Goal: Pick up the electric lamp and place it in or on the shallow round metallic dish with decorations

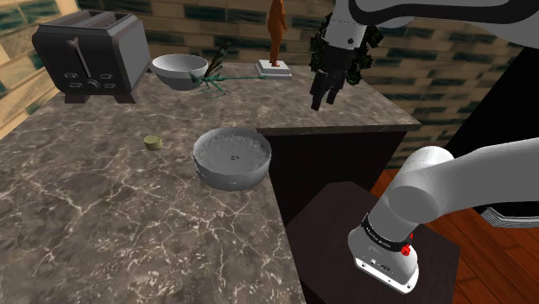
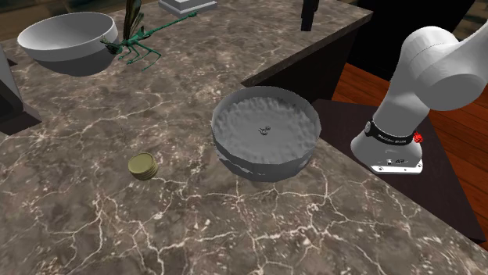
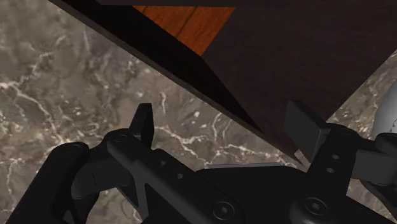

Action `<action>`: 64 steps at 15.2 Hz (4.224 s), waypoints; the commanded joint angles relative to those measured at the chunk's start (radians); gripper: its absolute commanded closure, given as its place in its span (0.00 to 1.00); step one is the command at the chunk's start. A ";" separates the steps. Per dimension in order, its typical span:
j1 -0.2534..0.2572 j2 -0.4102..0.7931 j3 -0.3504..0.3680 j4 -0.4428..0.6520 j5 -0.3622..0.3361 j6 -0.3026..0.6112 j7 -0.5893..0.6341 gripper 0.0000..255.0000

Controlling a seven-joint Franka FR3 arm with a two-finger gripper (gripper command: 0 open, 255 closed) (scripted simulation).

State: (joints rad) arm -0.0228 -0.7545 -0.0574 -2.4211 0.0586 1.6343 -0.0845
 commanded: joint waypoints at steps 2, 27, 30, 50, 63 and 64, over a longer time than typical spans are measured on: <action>0.008 0.007 0.027 0.005 0.010 0.011 0.029 0.00; 0.056 0.655 0.687 0.571 -0.209 0.150 0.836 0.00; 0.092 0.808 0.746 0.709 -0.336 0.101 0.959 0.00; 0.263 1.142 0.747 0.968 -0.607 0.028 1.151 0.00; 0.266 1.142 0.748 0.981 -0.606 0.016 1.147 1.00; 0.268 1.142 0.748 0.995 -0.605 0.003 1.142 1.00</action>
State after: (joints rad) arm 0.2440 0.3883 0.6902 -1.4348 -0.5479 1.6469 1.0610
